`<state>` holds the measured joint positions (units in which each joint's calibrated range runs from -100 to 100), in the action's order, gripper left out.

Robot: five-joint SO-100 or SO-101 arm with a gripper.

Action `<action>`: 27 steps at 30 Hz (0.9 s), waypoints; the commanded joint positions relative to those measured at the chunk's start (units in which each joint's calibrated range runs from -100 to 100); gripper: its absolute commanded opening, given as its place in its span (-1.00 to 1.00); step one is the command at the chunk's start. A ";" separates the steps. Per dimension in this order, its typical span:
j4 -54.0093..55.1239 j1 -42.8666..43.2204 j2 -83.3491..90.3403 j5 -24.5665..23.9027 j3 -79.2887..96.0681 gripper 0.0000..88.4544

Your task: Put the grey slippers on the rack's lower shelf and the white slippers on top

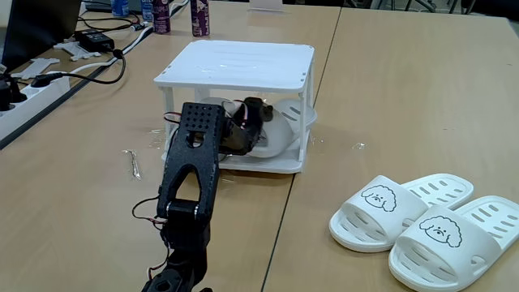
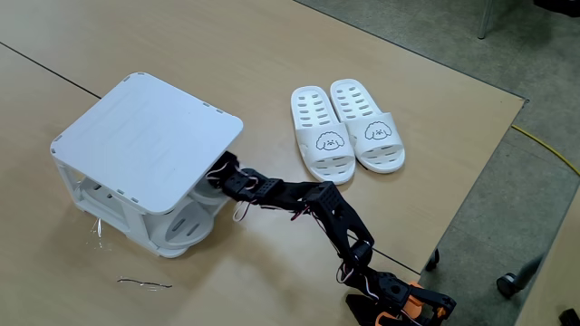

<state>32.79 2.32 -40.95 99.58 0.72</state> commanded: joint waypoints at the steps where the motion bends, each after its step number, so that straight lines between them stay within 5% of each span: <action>1: 0.08 -3.06 3.46 0.42 -2.93 -0.37; 16: 1.21 -3.14 49.15 0.42 55.71 -0.37; 18: 5.86 -3.23 56.81 0.42 63.29 -0.51; 21: 15.61 -2.65 66.57 0.42 77.36 -1.00; 27: 32.35 0.64 65.31 0.42 98.20 -0.98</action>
<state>58.28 2.40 23.88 99.58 93.08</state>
